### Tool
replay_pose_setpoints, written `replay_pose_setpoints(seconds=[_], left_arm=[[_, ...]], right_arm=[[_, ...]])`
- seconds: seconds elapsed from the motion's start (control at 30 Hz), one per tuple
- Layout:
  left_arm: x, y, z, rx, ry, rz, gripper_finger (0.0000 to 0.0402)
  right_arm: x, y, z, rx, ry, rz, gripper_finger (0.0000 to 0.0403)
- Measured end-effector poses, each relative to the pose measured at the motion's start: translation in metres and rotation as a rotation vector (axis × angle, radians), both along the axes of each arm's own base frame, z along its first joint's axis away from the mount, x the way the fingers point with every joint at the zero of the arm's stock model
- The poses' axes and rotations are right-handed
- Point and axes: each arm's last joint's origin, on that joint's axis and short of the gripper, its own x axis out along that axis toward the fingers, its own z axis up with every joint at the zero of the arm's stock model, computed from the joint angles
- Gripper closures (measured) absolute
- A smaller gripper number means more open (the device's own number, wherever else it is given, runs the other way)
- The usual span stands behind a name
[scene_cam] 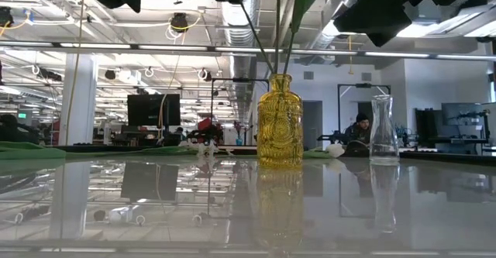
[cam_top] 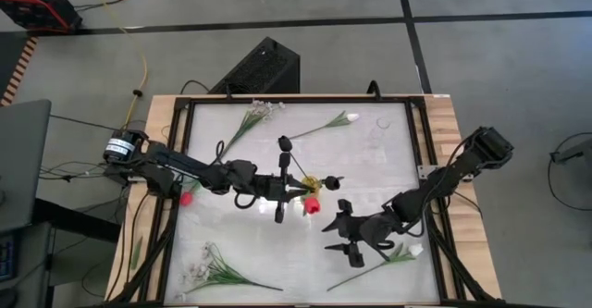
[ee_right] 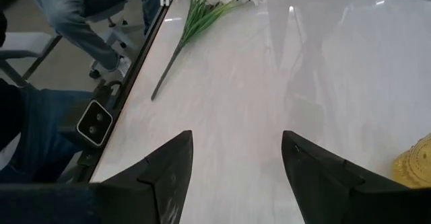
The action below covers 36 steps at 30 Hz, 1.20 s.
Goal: Sort flowers into vase by color
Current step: Put the bottom red tulip into the yellow vase
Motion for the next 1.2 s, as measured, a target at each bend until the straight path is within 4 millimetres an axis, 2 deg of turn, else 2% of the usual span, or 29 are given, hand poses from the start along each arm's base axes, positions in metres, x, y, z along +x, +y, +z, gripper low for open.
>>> replay_pose_setpoints(seconds=[0.5, 0.77, 0.9, 1.03, 1.2], left_arm=[[0.002, 0.003, -0.006, -0.018, 0.051, 0.007, 0.0401], [0.003, 0.018, -0.007, -0.188, 0.060, 0.043, 0.0401], [0.003, 0.021, -0.011, -0.213, 0.109, 0.040, 0.0398], [0.003, 0.020, -0.011, -0.213, 0.106, 0.021, 0.0373], [0.003, 0.020, -0.014, -0.212, 0.138, 0.025, 0.0322]], right_arm=[[0.001, 0.001, 0.002, 0.015, -0.018, 0.002, 0.0149], [0.001, 0.002, 0.002, 0.021, -0.021, 0.008, 0.0149], [0.001, 0.002, 0.003, 0.022, -0.023, 0.010, 0.0149], [0.001, 0.002, 0.003, 0.022, -0.023, 0.011, 0.0149], [0.001, 0.002, 0.003, 0.026, -0.020, 0.020, 0.0149]])
